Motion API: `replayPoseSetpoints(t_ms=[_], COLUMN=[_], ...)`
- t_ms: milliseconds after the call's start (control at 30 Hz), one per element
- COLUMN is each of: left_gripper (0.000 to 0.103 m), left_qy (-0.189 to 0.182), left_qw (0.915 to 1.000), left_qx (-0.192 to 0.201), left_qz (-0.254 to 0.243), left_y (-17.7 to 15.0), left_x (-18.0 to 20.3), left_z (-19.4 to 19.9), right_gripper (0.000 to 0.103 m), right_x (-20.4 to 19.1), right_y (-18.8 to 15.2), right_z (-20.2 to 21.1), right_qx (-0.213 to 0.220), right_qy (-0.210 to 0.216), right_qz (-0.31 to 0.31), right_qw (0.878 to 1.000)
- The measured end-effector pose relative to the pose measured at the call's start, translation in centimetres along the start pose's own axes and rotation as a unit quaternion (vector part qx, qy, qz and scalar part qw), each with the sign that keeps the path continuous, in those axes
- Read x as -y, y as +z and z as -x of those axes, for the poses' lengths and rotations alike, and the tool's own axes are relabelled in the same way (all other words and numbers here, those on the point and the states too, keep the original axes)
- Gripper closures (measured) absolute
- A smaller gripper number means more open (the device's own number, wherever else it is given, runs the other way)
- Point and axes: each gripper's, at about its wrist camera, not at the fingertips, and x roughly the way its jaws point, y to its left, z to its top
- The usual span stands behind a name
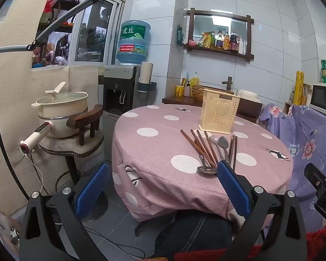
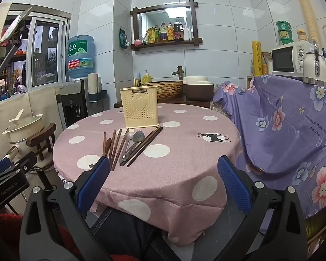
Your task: Organize utensils
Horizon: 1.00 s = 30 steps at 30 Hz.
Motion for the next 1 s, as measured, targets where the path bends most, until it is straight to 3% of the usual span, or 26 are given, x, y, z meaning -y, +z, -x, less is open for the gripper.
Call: replayPoseSetpoints(t_ms=[1000], left_gripper=[0.005], left_qy=[-0.001], left_qw=[1.0000], left_qx=[0.000], left_qz=[0.000], left_y=[0.00], left_x=[0.02], left_z=[0.01], right_gripper=[0.005], right_x=[-0.03], right_y=[0.02], right_z=[-0.05], right_qx=[-0.001], right_qy=[0.001], right_qz=[0.000], right_qw=[1.000])
